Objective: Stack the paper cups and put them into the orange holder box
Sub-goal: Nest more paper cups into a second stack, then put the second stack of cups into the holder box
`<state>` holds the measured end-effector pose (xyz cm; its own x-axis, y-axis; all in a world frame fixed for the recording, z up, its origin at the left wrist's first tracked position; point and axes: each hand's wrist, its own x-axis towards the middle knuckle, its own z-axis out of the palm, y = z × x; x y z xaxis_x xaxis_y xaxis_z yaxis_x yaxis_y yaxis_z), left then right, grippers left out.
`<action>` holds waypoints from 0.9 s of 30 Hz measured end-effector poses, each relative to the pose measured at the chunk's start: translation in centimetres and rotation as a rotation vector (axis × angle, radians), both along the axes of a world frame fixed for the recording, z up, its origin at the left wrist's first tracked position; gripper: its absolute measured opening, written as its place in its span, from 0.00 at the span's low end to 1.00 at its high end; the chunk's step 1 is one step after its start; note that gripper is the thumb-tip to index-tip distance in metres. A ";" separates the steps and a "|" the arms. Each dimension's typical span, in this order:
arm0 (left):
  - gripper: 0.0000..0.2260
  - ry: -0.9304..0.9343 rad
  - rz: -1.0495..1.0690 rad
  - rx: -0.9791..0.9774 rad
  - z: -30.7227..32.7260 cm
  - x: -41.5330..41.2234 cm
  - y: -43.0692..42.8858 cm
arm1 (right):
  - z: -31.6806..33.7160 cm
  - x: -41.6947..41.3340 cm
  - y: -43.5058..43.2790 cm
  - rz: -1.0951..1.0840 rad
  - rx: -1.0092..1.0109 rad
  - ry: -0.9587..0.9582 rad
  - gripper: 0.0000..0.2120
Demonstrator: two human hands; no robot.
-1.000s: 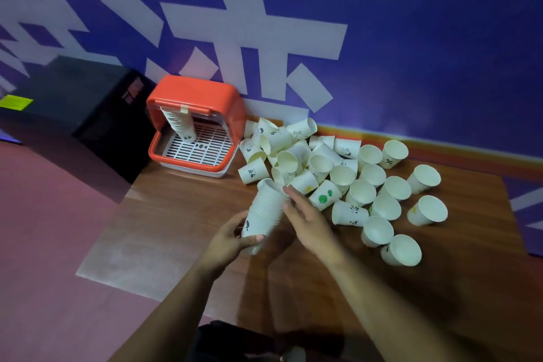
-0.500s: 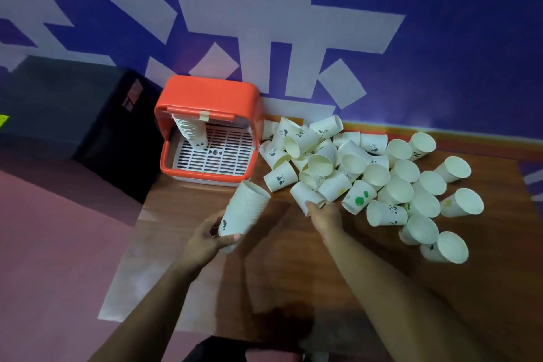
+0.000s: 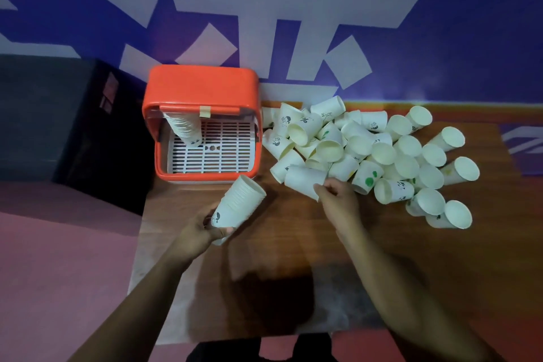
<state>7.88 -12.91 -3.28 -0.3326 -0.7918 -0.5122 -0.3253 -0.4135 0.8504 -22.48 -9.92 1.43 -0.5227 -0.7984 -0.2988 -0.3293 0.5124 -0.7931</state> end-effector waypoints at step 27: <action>0.30 -0.024 -0.076 -0.434 3.8 1.5 -9.9 | 2.8 12.1 -9.0 0.442 -0.180 -0.312 0.32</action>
<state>9.33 -22.79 0.52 -0.3901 -0.9092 -0.1454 -0.3623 0.0064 0.9320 -10.38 -18.90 4.25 -0.0361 -0.9739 -0.2242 -0.2173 0.2267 -0.9494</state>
